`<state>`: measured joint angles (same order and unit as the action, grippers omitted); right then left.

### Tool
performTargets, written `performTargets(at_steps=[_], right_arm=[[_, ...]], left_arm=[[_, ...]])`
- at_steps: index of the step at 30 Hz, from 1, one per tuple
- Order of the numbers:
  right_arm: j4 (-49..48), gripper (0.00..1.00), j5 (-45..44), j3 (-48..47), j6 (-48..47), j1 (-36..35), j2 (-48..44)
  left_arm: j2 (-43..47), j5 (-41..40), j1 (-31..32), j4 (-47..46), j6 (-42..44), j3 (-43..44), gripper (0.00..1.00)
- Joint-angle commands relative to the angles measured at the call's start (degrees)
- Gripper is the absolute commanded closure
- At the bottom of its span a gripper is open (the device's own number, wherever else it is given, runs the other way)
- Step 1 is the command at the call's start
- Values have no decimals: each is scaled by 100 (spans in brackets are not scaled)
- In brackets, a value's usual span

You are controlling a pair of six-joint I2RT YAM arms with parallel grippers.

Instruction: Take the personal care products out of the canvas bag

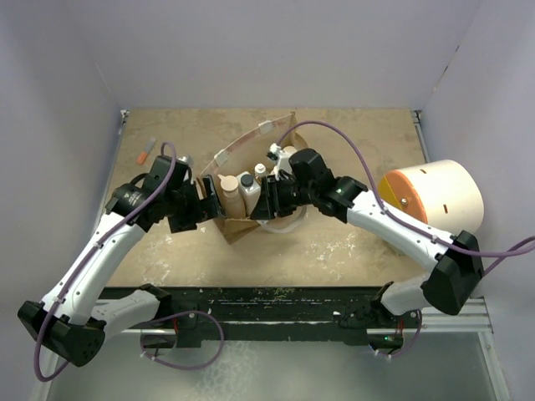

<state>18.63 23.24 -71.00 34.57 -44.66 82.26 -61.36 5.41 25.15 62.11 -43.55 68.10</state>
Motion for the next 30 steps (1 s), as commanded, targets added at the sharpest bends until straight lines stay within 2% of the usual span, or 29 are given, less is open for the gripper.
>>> performTargets(at_steps=[1, 8, 10, 13, 17, 24, 30], right_arm=[[-531, 56, -599, 633, 319, 26, -348], [-338, 56, -1228, 759, 43, 24, -3], [-452, 57, -1467, 612, -75, 17, 128], [-133, 56, -1655, 176, -380, -129, 247], [293, 46, -1822, -474, -902, -259, 360], [265, 18, -1786, -1526, -1708, -381, 802], [351, 12, -1891, -2406, -2053, -517, 1495]], left_arm=[[168, -17, -27, -157, -10, -408, 1], [-86, -47, -40, -477, -21, -1072, 0], [-164, -101, -45, -461, -22, -1096, 1], [-146, -171, -45, -421, -13, -1090, 1], [-63, -287, -53, -363, 19, -998, 0], [-112, -416, -54, -228, 91, -826, 1], [-195, -435, -54, -207, 164, -750, 1]])
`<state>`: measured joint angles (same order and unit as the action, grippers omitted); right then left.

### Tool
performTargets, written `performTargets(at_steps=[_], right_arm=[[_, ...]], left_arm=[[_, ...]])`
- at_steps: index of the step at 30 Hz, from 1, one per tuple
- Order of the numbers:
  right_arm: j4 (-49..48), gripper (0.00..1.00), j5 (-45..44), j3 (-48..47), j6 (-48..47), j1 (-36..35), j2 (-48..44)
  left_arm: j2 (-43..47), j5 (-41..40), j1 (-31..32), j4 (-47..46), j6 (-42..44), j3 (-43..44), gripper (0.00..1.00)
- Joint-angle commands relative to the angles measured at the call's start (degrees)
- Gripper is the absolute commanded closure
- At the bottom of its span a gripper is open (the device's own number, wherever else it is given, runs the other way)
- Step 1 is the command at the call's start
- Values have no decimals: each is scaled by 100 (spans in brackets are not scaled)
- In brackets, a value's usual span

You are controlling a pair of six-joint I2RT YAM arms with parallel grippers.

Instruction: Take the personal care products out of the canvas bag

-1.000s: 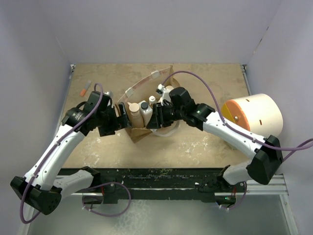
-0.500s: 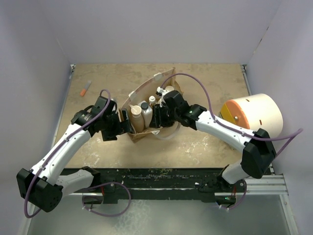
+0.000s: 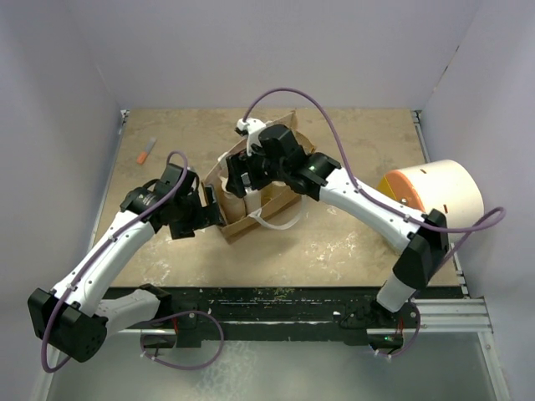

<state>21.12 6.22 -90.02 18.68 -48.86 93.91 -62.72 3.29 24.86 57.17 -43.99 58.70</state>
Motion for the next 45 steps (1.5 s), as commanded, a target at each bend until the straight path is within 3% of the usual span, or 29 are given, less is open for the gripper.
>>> performTargets(at_steps=[1, 10, 14, 21, 26, 31, 32, 36, 39, 45], right_arm=[[135, 12, -284, -631, -510, -124, 429], [437, 16, -786, -1189, -1027, -307, 1166], [504, 27, -1090, -1354, -1206, -474, 1376], [551, 34, -1549, -1459, -1379, -747, 1572], [550, 44, -1840, -1371, -1350, -827, 1582], [438, 39, -1956, -1276, -1346, -845, 1507], [396, 41, -1960, -1262, -1331, -844, 1486], [321, 81, -1985, -1404, -1231, -851, 1442], [326, 100, -2045, -1585, -1141, -850, 1393], [639, 100, -1910, -1923, -662, -852, 1147]], left_arm=[[-77, -223, -25, 292, 219, 211, 0], [-127, -267, -32, 378, 285, 248, 1], [-125, -269, -34, 399, 295, 246, 1], [-131, -267, -34, 394, 294, 244, 0], [-161, -267, -34, 379, 285, 243, 0], [-170, -259, -32, 365, 260, 232, 0], [-166, -261, -34, 365, 256, 238, 0], [-131, -275, -34, 349, 224, 262, 1], [-115, -304, -33, 360, 254, 325, 1], [4, -503, -34, 429, 277, 513, 1]])
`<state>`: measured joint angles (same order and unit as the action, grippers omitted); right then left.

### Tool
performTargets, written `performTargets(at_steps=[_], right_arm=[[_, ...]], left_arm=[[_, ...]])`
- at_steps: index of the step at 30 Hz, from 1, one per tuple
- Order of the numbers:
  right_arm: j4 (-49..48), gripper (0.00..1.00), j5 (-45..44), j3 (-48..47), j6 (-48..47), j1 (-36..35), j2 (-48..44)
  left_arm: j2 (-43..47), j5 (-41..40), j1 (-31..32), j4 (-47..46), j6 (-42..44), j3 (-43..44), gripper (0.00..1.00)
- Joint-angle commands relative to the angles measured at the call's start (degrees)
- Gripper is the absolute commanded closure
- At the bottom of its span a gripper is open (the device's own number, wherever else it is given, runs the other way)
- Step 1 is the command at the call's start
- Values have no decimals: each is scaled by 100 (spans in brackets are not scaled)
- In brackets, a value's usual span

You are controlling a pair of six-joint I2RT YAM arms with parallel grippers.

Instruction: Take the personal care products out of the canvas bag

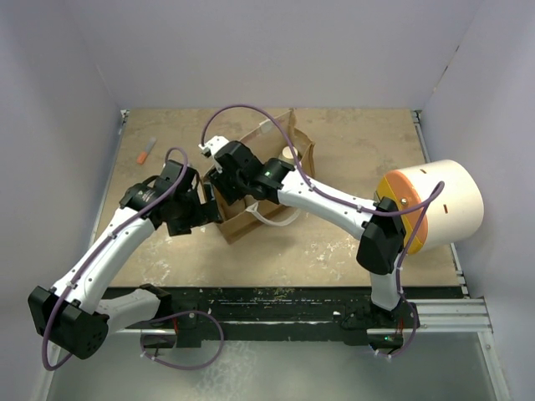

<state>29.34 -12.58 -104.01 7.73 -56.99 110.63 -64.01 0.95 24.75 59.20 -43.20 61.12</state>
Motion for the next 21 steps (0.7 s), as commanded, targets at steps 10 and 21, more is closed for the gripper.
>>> performTargets(at_steps=[10, 21], right_arm=[[491, 100, -505, -1646, 1616, -26, -511], [1647, 100, -212, -2796, 3070, 307, -489]], left_arm=[[542, -214, -23, 100, 200, 195, 1], [785, -162, -23, 90, 187, 349, 1]])
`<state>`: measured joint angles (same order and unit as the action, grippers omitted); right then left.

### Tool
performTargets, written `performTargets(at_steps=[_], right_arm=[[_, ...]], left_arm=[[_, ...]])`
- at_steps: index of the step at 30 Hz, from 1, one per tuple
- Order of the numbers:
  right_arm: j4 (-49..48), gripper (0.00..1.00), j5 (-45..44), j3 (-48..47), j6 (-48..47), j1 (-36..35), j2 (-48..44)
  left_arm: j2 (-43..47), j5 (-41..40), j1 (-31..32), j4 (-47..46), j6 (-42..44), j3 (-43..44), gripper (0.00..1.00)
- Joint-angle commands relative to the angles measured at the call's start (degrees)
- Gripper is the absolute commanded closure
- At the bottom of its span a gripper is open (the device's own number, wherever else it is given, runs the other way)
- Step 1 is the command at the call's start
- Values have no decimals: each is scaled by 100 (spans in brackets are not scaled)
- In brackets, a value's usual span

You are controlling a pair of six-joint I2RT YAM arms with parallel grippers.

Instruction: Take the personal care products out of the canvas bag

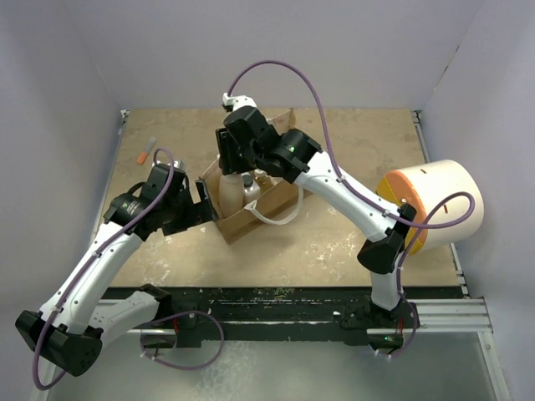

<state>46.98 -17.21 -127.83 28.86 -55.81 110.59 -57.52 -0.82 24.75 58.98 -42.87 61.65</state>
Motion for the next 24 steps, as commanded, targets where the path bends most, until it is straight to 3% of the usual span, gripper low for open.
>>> performTargets(at_steps=[1, 13, 24], right_arm=[[-70, 100, 333, -418, 1067, 246, -532], [240, 100, 777, -434, 1882, 840, -1329], [1459, 100, -615, -1221, 1500, 1143, -1904]], left_arm=[[123, 6, -23, 120, 166, 329, 1], [68, -30, -19, 121, 284, 474, 1], [-164, -63, -23, 63, 410, 639, 1]])
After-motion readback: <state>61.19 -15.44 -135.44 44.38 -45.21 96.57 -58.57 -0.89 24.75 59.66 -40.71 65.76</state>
